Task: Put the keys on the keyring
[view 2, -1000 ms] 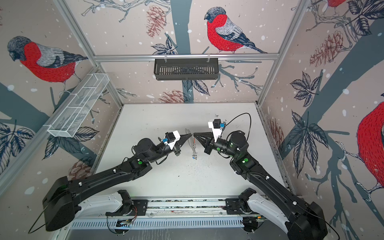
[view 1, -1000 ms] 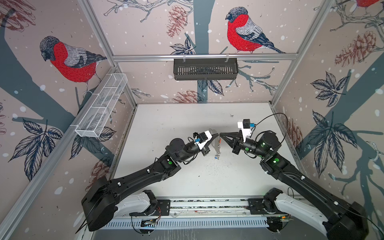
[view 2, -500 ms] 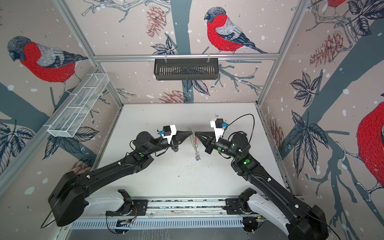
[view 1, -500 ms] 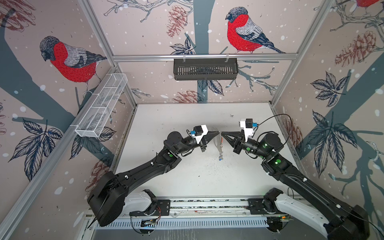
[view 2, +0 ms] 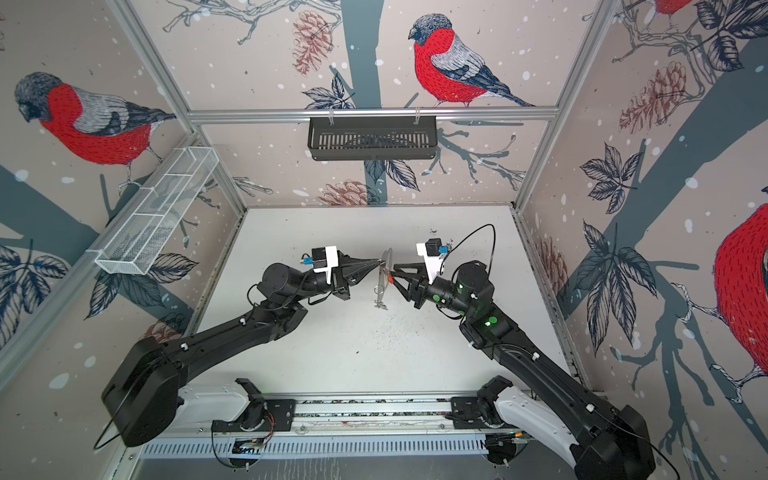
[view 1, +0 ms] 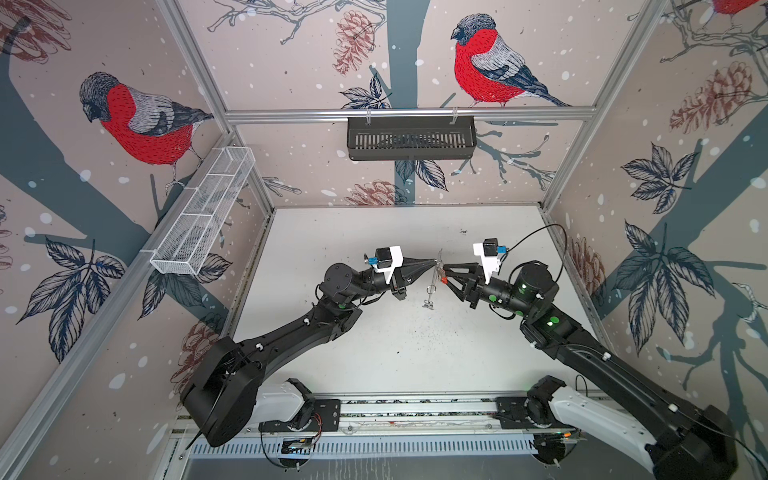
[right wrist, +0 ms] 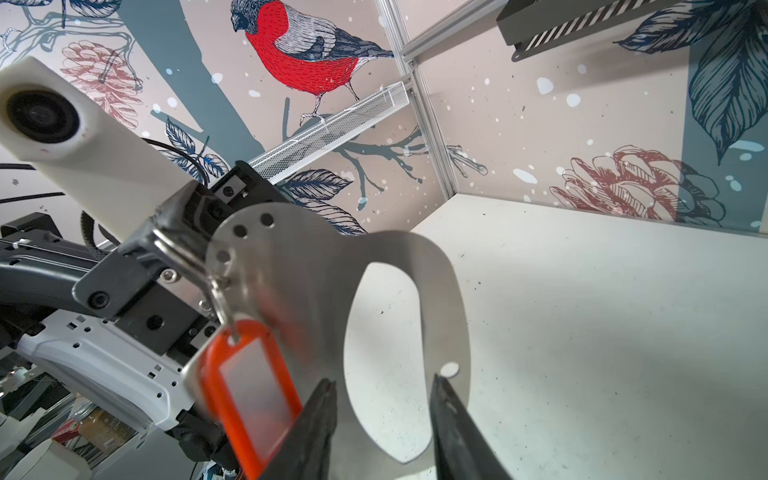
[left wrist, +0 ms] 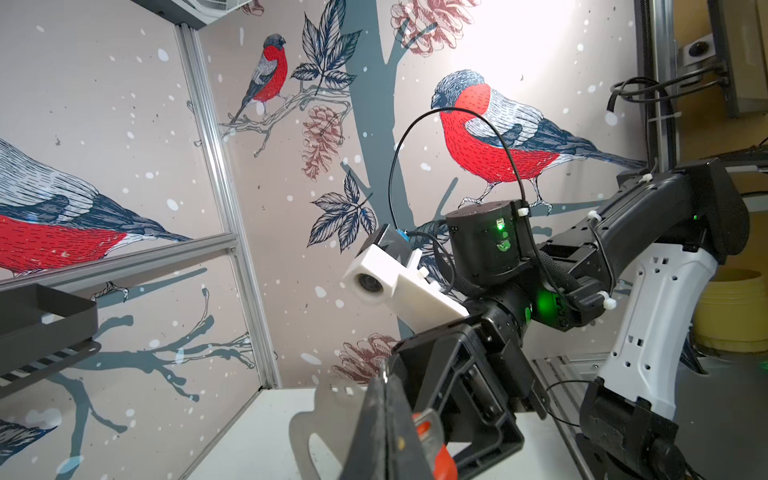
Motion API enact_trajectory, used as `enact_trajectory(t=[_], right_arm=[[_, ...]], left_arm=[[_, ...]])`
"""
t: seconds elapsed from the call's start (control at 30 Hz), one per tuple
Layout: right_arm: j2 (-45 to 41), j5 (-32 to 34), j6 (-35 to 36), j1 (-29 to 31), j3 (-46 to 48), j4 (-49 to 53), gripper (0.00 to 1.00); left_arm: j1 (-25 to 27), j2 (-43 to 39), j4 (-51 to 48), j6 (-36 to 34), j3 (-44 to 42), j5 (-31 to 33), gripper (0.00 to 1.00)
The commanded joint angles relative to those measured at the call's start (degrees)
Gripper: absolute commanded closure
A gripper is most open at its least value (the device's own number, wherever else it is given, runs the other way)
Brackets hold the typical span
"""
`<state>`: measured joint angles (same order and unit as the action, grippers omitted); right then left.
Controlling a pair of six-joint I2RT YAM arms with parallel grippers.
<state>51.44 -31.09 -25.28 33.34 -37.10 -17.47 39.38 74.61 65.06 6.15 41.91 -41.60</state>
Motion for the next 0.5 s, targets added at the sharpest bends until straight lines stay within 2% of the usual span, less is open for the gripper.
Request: enact_trajectory(t=[0.0,0.13,0.3,0.43,0.47], right_arm=[[-1.3,2.1,2.1,-0.1,-1.0,2.4,0.58],[-3.6,4.6,5.1,-0.3,-2.6,5.9,0.57],[-5.4,5.7,8.7,-0.3,-4.4,6.9,0.63],[-5.3,2.9,10.8,-0.1,-5.1,5.3,0.80],[-5.3,1.7,11.5,-0.1,-5.3,5.0,0.82]], left_arm=[[-0.6,0.4,7.3,3.5,-0.2,-1.9,1.00],[-0.9,0.2,7.6,4.0,-0.5,-2.0,1.00],[-0.9,-0.1,6.4,4.3,-0.4,-1.9,1.00],[-0.9,-0.4,5.3,4.5,-0.7,-1.6,1.00],[-0.9,-0.6,5.3,4.6,-0.8,-1.6,1.00]])
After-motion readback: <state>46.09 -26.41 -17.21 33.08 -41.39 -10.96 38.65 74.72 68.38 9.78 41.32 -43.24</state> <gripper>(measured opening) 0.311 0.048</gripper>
